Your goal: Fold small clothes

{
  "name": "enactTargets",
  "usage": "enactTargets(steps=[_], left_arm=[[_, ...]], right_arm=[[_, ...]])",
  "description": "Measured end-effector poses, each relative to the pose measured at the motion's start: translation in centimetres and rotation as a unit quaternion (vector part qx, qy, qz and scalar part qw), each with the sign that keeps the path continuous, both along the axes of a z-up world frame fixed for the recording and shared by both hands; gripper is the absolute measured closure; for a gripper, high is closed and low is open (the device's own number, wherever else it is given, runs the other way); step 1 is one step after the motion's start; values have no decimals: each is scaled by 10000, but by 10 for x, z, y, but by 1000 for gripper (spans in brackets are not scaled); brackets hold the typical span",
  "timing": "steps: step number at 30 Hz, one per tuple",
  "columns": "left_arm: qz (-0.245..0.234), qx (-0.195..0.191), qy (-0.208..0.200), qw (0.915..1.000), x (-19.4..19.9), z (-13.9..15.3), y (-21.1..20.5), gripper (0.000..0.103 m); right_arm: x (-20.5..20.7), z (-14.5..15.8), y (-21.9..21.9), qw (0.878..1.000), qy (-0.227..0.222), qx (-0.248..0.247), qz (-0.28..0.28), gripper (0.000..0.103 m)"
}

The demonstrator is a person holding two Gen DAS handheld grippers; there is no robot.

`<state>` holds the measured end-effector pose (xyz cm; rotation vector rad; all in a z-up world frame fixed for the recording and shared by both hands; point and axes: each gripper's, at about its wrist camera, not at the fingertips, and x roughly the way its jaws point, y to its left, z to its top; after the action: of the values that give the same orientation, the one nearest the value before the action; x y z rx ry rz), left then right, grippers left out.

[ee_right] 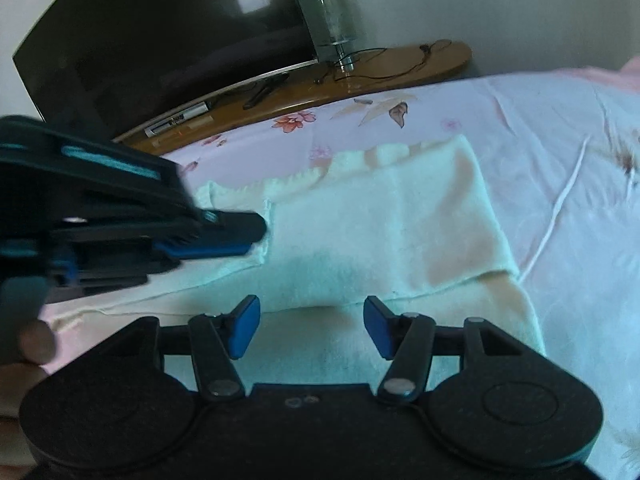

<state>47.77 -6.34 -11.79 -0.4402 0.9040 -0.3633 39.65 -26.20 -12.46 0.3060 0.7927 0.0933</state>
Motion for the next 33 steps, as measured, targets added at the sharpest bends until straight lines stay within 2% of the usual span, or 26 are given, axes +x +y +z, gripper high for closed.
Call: enactTargets(steps=[2, 5, 9, 11, 14, 15, 16, 17, 20, 23, 25, 29, 33], left_arm=[[370, 474, -74, 9982, 0, 2, 24, 97], [869, 1195, -117, 9889, -3, -1, 61, 96], [1488, 1634, -19, 9753, -8, -15, 109, 96], [1636, 1700, 80, 9717, -6, -26, 122, 96], [1762, 1577, 292, 9712, -9, -40, 138, 96], [1787, 1507, 290, 9719, -11, -42, 142, 96], [1791, 1475, 261, 9724, -11, -45, 142, 96], [1793, 1463, 238, 9726, -13, -45, 143, 96], [1758, 1516, 195, 9725, -14, -42, 141, 96], [1654, 1553, 74, 9739, -20, -37, 136, 96], [1490, 1685, -35, 9744, -28, -34, 129, 96], [1168, 1913, -156, 9744, -47, -39, 115, 96], [1161, 2129, -311, 9697, -52, -48, 107, 96]], right_arm=[[6, 3, 4, 9999, -80, 88, 60, 46], [22, 3, 16, 9997, -86, 170, 161, 47], [49, -10, 29, 9986, 268, 427, 138, 60], [60, -15, 39, 9991, 277, 311, 117, 60], [63, -17, 48, 9990, 220, 390, 82, 60], [64, -18, 51, 9990, 205, 385, 79, 66], [64, -19, 53, 9991, 215, 356, 101, 84], [68, -21, 57, 9987, 276, 400, 136, 91], [62, -15, 61, 9989, 174, 381, 213, 94], [41, 16, 55, 9988, -429, 148, 197, 95], [30, 36, 44, 9976, -670, -53, 166, 95], [13, 46, 7, 9979, -603, -217, -89, 95], [1, 27, -17, 9972, -335, -539, -389, 95]])
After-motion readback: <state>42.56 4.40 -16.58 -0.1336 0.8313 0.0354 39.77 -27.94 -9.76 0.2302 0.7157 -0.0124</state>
